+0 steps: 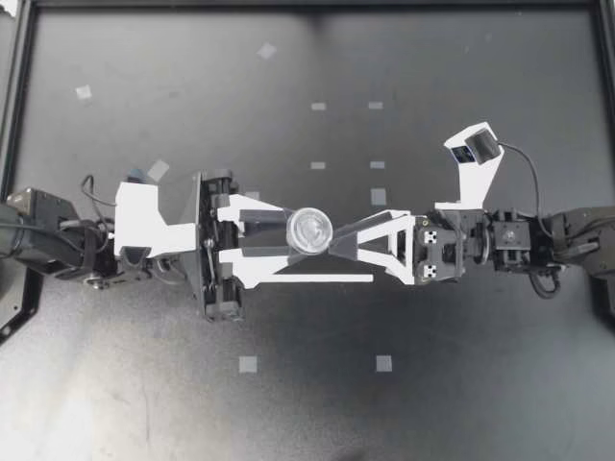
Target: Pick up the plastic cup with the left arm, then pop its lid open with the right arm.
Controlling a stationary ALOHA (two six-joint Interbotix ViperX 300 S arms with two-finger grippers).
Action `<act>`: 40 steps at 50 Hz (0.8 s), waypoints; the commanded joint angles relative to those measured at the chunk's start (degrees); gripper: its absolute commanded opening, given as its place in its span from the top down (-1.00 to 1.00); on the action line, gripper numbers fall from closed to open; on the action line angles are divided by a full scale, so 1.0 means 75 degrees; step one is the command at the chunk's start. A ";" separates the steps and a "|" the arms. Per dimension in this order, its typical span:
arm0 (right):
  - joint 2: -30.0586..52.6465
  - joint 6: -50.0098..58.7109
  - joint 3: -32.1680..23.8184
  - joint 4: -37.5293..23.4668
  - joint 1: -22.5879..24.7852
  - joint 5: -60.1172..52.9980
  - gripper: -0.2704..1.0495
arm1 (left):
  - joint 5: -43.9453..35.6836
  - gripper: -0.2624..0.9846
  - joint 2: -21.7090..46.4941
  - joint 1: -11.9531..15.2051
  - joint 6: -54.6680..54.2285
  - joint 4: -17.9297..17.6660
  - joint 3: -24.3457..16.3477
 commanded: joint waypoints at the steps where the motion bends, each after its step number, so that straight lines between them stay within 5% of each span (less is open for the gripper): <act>1: -0.0199 -0.0012 -0.0129 -0.0023 -0.0023 -0.0070 -0.45 | -0.0012 0.42 -0.0129 0.0000 0.0023 0.0012 -0.0047; 40: -0.0539 -0.0070 -0.0598 -0.0691 -0.0270 -0.1102 -0.45 | 0.0047 0.42 0.0129 -0.0410 -0.0363 0.0000 -0.0023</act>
